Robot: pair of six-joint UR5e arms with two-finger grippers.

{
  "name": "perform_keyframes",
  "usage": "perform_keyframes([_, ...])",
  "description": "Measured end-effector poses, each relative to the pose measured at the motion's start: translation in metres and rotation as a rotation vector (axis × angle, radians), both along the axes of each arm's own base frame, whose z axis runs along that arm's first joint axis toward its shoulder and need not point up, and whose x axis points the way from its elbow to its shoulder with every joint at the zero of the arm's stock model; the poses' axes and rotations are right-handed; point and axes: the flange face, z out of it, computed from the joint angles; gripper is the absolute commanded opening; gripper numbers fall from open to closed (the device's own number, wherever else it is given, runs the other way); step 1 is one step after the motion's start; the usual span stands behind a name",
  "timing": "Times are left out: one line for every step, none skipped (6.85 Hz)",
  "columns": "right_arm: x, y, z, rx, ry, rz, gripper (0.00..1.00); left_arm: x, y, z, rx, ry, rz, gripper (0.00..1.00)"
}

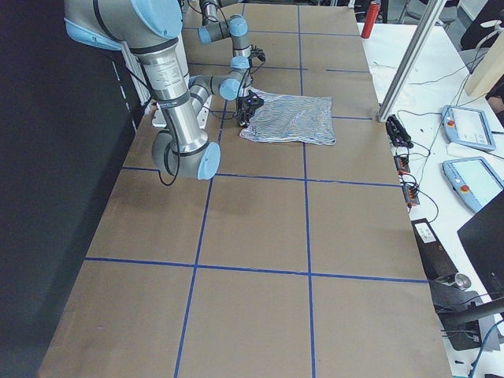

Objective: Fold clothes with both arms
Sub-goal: 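Grasp the shirt's near edge with both grippers side by side, then lift the near edge with both grippers and fold it toward the far edge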

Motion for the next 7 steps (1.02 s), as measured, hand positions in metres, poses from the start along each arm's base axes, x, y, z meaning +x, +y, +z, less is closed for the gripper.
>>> perform_keyframes([0.0, 0.0, -0.002, 0.004, -0.002, 0.004, 0.0, 0.0, 0.0, 0.0, 0.0, 0.001, 0.001, 0.0])
perform_keyframes([0.001, -0.001, -0.006, 0.011, -0.007, 0.009, 0.0, 0.0, 0.0, 0.0, 0.0, 0.002, 0.002, 0.0])
perform_keyframes([0.003, 0.0, -0.008, 0.016, -0.013, 0.009, 0.0, -0.002, 0.002, -0.002, 0.0, 0.007, 0.004, 0.0])
perform_keyframes([0.009, 0.003, -0.012, 0.023, -0.026, 0.002, 0.0, -0.009, 0.007, -0.006, 0.001, 0.021, 0.011, 0.0])
perform_keyframes([0.016, 0.012, -0.021, 0.031, -0.052, -0.01, 0.0, -0.016, 0.019, -0.013, 0.002, 0.043, 0.031, 0.0])
perform_keyframes([0.026, 0.03, -0.03, 0.041, -0.084, -0.033, 0.0, -0.016, 0.037, -0.018, -0.003, 0.059, 0.063, 0.0])
perform_keyframes([0.036, 0.054, -0.037, 0.05, -0.115, -0.067, 0.0, -0.013, 0.059, -0.019, -0.009, 0.067, 0.099, 0.0])
